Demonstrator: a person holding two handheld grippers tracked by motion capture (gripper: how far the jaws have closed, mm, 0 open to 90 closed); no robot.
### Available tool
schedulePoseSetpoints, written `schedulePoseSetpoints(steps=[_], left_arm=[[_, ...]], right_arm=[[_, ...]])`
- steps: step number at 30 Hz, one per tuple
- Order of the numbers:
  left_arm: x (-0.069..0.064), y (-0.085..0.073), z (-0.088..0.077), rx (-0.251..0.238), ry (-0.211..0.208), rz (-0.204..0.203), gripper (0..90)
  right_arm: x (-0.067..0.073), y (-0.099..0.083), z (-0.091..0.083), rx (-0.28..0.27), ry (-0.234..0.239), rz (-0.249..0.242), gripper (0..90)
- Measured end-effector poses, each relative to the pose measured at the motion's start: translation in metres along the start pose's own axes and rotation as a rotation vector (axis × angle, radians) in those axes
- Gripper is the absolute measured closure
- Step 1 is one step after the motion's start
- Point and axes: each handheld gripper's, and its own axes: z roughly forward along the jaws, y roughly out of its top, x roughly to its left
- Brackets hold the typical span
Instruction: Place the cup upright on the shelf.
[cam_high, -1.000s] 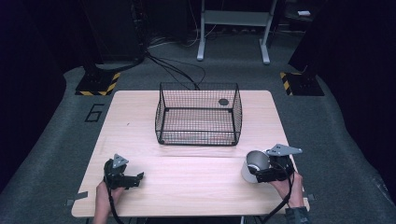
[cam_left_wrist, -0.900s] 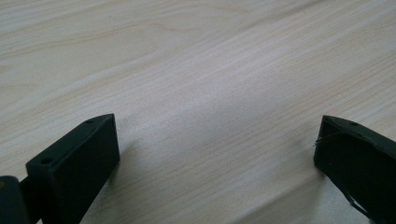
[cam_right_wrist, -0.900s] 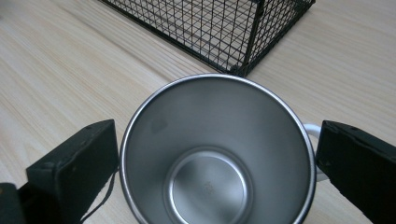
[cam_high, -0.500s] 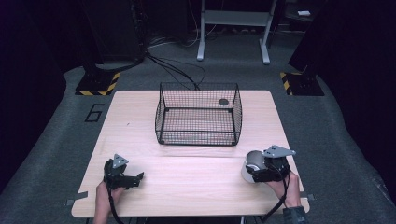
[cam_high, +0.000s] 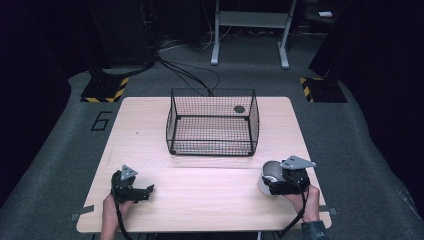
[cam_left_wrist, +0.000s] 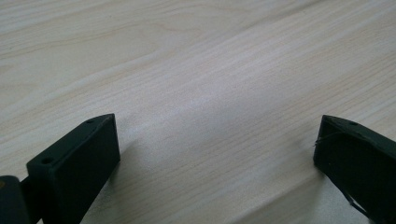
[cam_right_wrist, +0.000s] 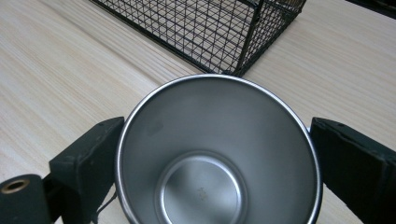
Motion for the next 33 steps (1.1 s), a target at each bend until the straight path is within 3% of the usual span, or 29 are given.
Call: schedulePoseSetpoints(steps=[11, 33], left_arm=[[0.000, 0.000, 0.000, 0.000, -0.001, 0.000, 0.3], [0.001, 0.000, 0.000, 0.000, 0.001, 0.007, 0.3]], right_arm=[[0.007, 0.011, -0.006, -0.023, 0.022, 0.009, 5.8], [0.029, 0.049, -0.005, -0.055, 0.090, -0.052, 5.9]])
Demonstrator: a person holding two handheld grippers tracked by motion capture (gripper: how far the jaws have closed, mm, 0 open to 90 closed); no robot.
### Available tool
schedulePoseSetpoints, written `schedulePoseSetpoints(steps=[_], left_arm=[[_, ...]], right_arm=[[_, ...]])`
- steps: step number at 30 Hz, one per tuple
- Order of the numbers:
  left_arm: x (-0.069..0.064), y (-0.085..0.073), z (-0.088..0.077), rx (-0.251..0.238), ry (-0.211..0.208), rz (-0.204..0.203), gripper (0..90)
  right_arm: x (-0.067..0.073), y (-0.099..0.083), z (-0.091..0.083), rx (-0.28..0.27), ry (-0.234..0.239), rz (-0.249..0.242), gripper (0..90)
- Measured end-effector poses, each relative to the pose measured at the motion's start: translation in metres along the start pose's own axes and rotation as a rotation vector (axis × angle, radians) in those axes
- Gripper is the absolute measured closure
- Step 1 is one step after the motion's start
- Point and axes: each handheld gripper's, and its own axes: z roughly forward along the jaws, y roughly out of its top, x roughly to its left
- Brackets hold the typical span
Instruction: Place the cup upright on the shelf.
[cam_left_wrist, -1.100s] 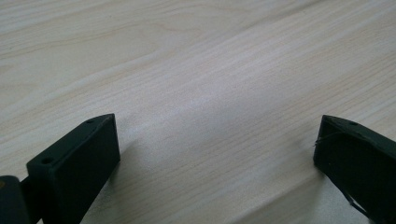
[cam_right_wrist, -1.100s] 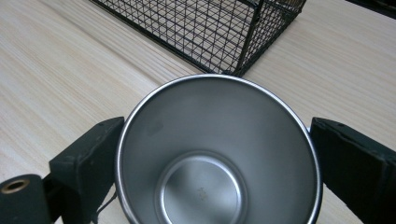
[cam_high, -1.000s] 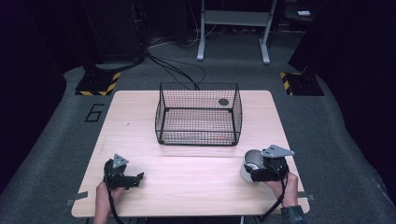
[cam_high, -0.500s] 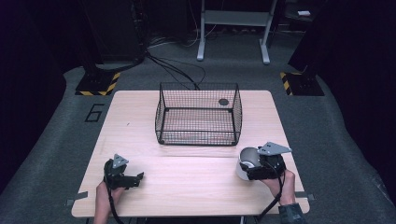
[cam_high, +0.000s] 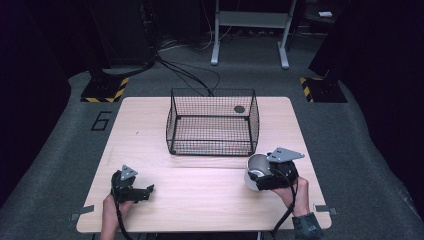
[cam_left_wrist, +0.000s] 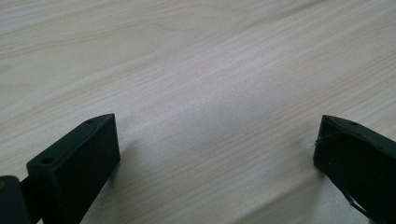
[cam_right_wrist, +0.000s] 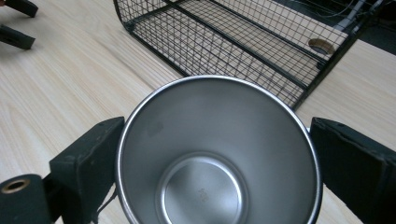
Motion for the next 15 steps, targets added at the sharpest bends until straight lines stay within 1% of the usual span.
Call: schedulePoseSetpoints(steps=[3, 4, 5, 7, 8, 9, 10, 11, 12, 15], left_arm=[[0.000, 0.000, 0.000, 0.000, 0.000, -0.001, 0.3], [-0.001, 0.000, 0.000, -0.002, -0.001, -0.010, 0.3], [0.000, 0.000, 0.000, 0.000, 0.000, 0.000, 0.3], [0.000, 0.000, 0.000, 0.001, 0.000, 0.000, 0.3], [-0.001, 0.000, 0.000, -0.001, -0.001, -0.009, 0.3], [-0.001, 0.000, 0.000, -0.001, -0.001, -0.009, 0.3], [-0.001, 0.000, 0.000, -0.001, -0.001, -0.008, 0.3], [0.000, 0.000, 0.000, 0.000, 0.000, -0.001, 0.3], [-0.001, 0.000, 0.000, -0.002, -0.001, -0.010, 0.3], [-0.001, 0.000, 0.000, -0.001, -0.001, -0.008, 0.3]], right_arm=[[0.004, 0.006, 0.001, 0.000, 0.012, -0.001, 5.9], [0.005, 0.007, 0.001, -0.001, 0.020, -0.011, 5.9], [0.006, 0.009, 0.001, -0.002, 0.024, -0.006, 5.9], [0.007, 0.013, 0.002, -0.007, 0.030, -0.016, 5.9], [0.009, 0.015, 0.002, -0.003, 0.033, -0.016, 5.9], [0.009, 0.017, 0.002, -0.004, 0.038, -0.022, 5.9], [0.010, 0.020, 0.003, -0.006, 0.040, -0.017, 5.9], [0.011, 0.022, 0.003, -0.003, 0.038, -0.020, 5.9], [0.012, 0.025, 0.004, -0.004, 0.047, -0.030, 5.9], [0.015, 0.033, 0.005, -0.007, 0.049, -0.039, 5.9]])
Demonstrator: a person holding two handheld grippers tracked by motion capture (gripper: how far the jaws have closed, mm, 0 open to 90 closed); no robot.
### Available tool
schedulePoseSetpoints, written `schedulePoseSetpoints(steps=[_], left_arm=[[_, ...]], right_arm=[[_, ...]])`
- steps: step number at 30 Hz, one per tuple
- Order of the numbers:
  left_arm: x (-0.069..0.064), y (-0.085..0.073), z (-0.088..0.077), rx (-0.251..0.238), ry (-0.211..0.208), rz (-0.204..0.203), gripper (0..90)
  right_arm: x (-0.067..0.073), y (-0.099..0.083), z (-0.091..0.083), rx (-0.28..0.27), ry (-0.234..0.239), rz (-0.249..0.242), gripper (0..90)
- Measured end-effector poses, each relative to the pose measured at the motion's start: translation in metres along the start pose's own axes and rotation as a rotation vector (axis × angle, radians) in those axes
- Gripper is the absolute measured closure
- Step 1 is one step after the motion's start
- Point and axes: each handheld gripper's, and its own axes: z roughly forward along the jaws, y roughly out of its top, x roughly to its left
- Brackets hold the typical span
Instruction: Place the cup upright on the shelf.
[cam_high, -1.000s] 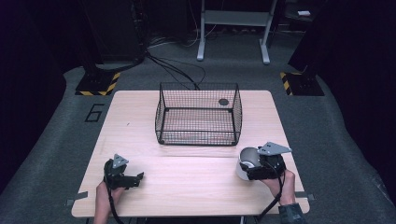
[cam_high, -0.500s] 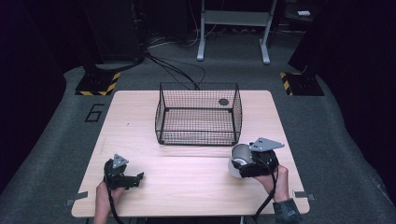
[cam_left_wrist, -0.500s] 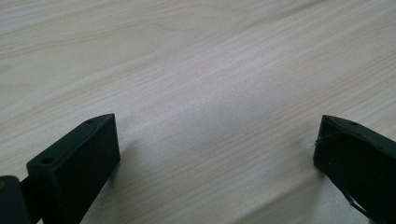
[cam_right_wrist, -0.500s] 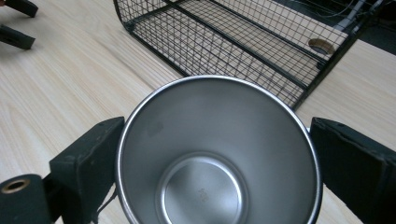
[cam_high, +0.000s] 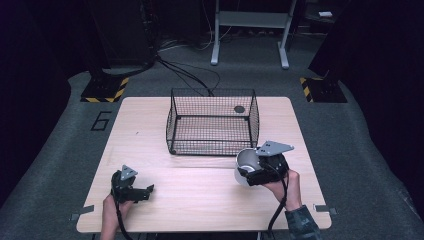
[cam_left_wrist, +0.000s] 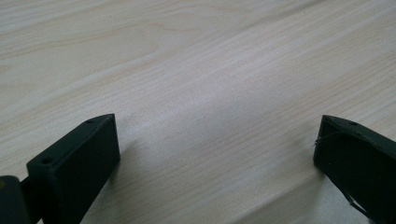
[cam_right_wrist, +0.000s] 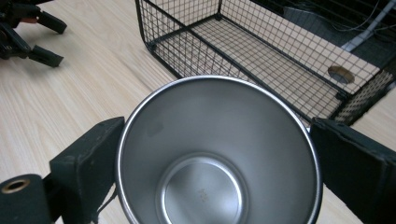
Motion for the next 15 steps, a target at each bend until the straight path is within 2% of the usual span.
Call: schedulePoseSetpoints(steps=[6, 15], left_arm=[[0.000, 0.000, 0.000, 0.000, 0.000, 0.000, 0.3], [0.000, 0.000, 0.000, 0.000, 0.000, 0.000, 0.3]], right_arm=[[0.003, 0.018, 0.004, -0.014, 0.031, -0.023, 5.9], [0.003, 0.043, 0.012, -0.021, 0.042, -0.040, 5.9]])
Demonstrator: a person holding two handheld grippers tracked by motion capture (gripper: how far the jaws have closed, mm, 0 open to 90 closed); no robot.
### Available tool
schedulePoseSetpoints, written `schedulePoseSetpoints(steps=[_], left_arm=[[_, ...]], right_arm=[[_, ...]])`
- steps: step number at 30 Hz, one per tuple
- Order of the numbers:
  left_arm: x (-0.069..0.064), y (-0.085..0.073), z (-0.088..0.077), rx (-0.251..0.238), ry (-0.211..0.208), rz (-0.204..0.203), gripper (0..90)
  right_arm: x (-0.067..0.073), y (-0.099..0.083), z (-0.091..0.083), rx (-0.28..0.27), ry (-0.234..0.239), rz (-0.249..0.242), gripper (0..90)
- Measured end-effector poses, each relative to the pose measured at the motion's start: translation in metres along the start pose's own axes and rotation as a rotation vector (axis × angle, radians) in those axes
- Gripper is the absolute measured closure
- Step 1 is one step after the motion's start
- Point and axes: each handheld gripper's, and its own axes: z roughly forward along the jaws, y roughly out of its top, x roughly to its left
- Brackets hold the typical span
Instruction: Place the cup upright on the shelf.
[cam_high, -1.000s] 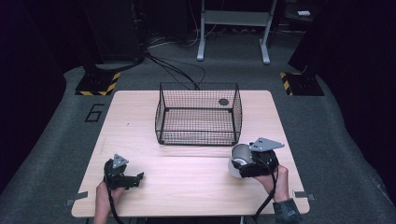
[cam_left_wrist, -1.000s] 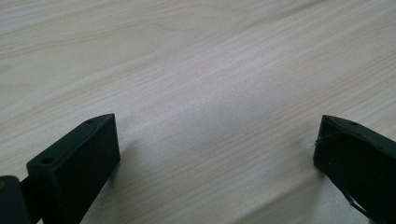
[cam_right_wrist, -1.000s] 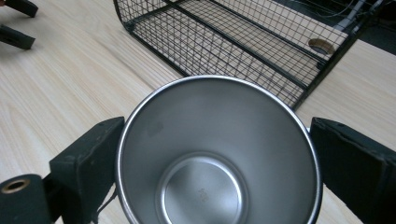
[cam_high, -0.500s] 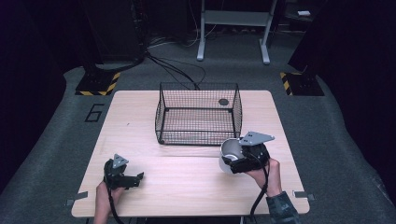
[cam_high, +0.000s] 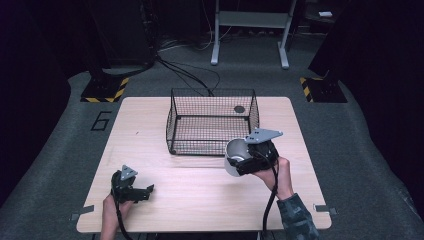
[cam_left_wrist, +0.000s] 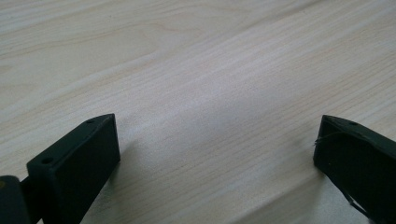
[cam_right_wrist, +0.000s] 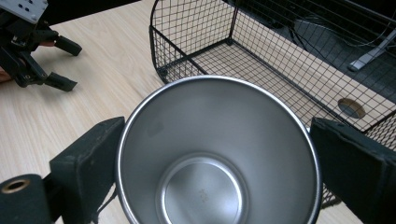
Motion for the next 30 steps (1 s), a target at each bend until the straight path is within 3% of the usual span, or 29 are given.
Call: schedulePoseSetpoints(steps=[21, 30], left_arm=[[0.000, 0.000, 0.000, 0.000, 0.000, 0.000, 0.3], [0.000, 0.000, 0.000, 0.000, 0.000, 0.000, 0.3]], right_arm=[[-0.012, 0.037, 0.017, 0.002, 0.006, -0.030, 6.0], [-0.020, 0.047, 0.023, 0.001, 0.002, -0.020, 6.0]])
